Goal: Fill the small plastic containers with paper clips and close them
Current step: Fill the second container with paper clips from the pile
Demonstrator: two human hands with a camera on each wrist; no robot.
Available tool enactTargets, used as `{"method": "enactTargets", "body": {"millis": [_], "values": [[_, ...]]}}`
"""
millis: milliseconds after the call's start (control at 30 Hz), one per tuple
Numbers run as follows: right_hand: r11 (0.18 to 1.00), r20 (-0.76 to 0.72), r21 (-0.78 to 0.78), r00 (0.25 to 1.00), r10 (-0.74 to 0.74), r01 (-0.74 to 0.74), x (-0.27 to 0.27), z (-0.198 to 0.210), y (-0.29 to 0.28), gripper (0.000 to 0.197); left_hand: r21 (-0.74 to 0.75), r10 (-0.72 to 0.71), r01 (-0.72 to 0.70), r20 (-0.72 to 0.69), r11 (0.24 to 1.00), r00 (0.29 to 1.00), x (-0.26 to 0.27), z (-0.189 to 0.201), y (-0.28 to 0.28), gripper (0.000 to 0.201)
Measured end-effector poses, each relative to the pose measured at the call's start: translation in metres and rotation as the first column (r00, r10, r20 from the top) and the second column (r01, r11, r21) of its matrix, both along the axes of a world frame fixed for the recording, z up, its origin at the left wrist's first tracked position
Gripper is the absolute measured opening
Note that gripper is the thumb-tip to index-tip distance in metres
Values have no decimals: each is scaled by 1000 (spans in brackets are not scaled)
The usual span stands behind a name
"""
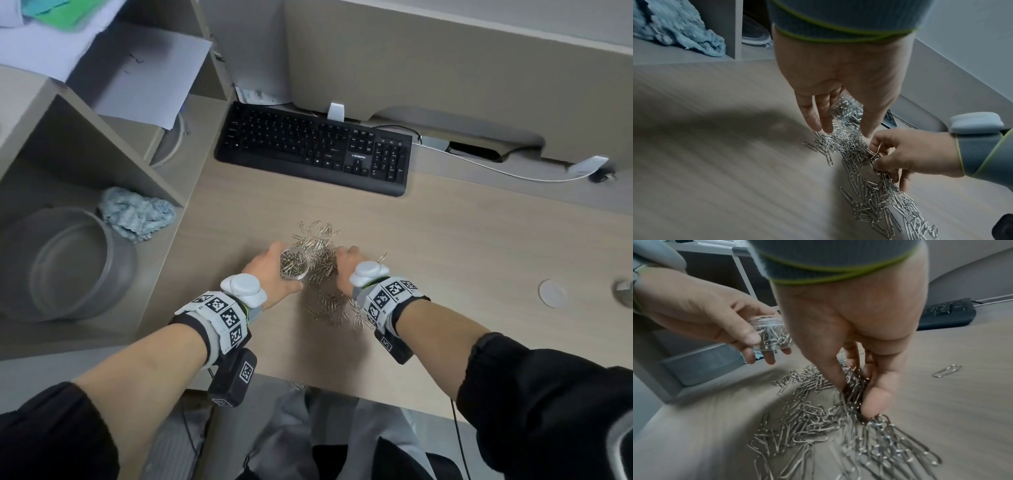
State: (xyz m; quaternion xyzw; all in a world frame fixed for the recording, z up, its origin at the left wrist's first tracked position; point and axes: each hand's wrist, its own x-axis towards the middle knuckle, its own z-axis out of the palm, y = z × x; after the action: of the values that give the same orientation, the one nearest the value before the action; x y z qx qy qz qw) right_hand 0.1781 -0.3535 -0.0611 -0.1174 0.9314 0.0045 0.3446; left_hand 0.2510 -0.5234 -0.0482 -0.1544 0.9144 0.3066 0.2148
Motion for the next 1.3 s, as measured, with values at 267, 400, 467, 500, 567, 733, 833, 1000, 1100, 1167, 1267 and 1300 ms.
{"method": "enactTargets", "body": {"millis": [267,400,467,500,567,733,833,1000,1100,1167,1267,1300], "values": [[883,213,-279,921,-327,378,-22,2,44,12,8,-43,43,5,999,999,-11,2,12,67],[722,321,-392,820,-473,570,-25,13,61,17,7,-83,83,2,997,997,-16,3,24,68],[615,360,-472,775,-520,632,-25,26,62,20,12,-107,107,8,994,994,-19,4,31,71],[577,380,-504,766,-519,642,-25,35,61,21,11,-119,119,8,993,993,-21,5,35,73],[515,418,-561,758,-501,649,-27,49,60,22,3,-137,137,9,991,991,-25,7,43,77],[457,450,-647,790,-415,610,-28,70,49,24,25,-164,164,-29,986,986,-34,13,61,77],[544,364,-661,855,-369,516,-26,77,46,25,37,-158,160,-45,986,986,-40,18,71,74],[655,242,-643,916,-319,398,-24,83,47,23,37,-137,140,-73,990,988,-43,21,85,62],[699,201,-631,941,-274,338,-23,86,47,20,28,-132,135,-89,990,987,-45,22,90,57],[713,179,-634,954,-242,300,-23,86,48,18,23,-143,146,-101,989,985,-45,22,92,56],[715,162,-642,961,-225,275,-24,87,50,19,44,-144,149,-99,988,985,-45,20,92,57],[711,164,-646,960,-227,278,-25,88,51,19,45,-146,151,-96,988,985,-45,20,92,58]]}}
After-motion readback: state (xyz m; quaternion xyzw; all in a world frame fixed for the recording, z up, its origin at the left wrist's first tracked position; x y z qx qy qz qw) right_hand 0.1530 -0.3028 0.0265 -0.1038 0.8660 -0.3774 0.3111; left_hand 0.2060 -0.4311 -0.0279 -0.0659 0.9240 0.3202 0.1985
